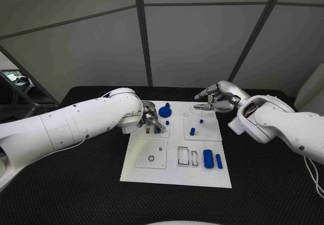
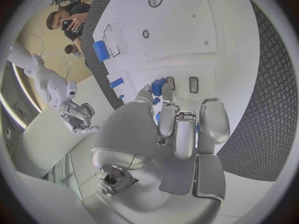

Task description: Assemble the parts on the task board

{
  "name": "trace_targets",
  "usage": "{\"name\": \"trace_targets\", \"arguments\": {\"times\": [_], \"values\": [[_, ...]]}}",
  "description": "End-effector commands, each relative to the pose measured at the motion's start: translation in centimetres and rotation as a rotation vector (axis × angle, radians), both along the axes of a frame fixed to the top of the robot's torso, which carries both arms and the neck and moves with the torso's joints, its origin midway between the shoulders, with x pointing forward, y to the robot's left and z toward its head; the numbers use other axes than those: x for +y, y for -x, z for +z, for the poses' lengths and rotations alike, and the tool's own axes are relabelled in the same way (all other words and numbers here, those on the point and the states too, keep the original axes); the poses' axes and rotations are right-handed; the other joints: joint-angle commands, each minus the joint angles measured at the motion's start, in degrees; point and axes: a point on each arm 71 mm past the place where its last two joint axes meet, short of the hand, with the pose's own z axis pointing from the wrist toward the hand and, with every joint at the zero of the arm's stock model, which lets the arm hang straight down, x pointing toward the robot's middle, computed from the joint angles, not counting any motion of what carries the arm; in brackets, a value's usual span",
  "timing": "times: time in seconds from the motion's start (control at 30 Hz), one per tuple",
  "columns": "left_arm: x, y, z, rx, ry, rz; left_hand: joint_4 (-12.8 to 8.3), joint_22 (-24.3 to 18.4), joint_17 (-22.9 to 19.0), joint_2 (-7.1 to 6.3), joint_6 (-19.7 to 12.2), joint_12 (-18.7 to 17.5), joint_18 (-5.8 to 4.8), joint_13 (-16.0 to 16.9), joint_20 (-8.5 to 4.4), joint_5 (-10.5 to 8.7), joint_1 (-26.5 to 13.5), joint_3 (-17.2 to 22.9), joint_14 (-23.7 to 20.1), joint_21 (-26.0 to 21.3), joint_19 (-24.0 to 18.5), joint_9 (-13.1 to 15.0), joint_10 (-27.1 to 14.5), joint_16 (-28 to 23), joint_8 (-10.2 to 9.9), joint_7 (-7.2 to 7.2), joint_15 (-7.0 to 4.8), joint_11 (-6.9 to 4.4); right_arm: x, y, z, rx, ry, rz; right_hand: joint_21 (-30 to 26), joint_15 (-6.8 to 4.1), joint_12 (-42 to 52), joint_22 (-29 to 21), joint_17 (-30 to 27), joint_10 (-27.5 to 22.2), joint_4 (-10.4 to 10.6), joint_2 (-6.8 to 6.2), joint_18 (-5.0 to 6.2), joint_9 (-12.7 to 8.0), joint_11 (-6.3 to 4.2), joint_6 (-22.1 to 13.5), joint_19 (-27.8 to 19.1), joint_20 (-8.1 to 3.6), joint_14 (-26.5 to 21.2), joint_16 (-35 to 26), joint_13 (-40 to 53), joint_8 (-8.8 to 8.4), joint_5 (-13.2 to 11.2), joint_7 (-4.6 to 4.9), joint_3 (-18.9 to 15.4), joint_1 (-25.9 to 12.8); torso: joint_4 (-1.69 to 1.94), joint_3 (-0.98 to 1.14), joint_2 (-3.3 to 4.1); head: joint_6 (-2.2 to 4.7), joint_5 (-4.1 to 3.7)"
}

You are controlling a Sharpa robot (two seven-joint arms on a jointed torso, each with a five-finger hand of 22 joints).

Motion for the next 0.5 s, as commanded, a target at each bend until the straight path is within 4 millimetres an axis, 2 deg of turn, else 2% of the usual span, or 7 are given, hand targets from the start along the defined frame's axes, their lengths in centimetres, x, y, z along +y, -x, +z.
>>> {"name": "trace_targets", "arguments": {"times": [0.03,0.2,0.5], "values": [[0.0,0.1,0.0,0.009,0.032,0.005,-1.6,-0.2,13.2,5.56,-0.1,0.1,0.36,-0.5,-0.03,0.52,7.1,1.0,5.5,0.0,-0.7,1.1,0.4,0.5,-0.1,-0.08,-0.37,-0.78,0.1,0.0,0.1,0.0,0.005,0.008,-0.4,-0.5,0.2,4.8,0.0,0.4,-0.5,0.09,0.75,-0.1,0.03,0.6,0.1,-0.38,1.5,-0.2,0.1,-0.21,0.3,-0.01,0.0,-0.3,0.05,0.02,-0.02,-0.12,0.02],[0.4,0.4,0.1,0.015,0.054,0.015,-2.7,-0.4,13.4,5.69,-0.2,-0.3,0.39,-0.4,0.1,-0.1,7.1,2.2,5.5,-0.2,-0.9,2.9,0.5,0.7,0.0,0.04,-0.22,-0.66,0.0,-0.1,0.1,0.001,0.006,0.006,-0.4,-0.5,0.2,4.8,0.0,0.4,-0.5,0.09,0.75,-0.1,0.03,0.6,0.1,-0.38,1.5,-0.2,0.1,-0.21,0.3,-0.01,0.0,-0.3,0.07,0.06,-0.06,-0.19,0.14],[1.3,0.9,0.8,-0.007,0.076,0.036,-3.5,-0.3,13.6,5.52,-0.3,-0.5,0.4,-0.2,0.15,-0.47,6.9,2.8,5.6,-0.2,-1.0,4.0,0.6,0.8,-0.2,0.06,-0.19,-0.65,-0.2,-0.3,0.0,0.001,0.008,0.001,-0.4,-0.52,0.3,4.8,-0.2,0.4,-0.5,0.17,0.77,-0.1,0.02,0.6,0.1,-0.4,1.4,-0.3,0.1,-0.27,0.4,-0.02,0.0,-0.5,0.15,0.07,-0.05,-0.22,0.47]]}}
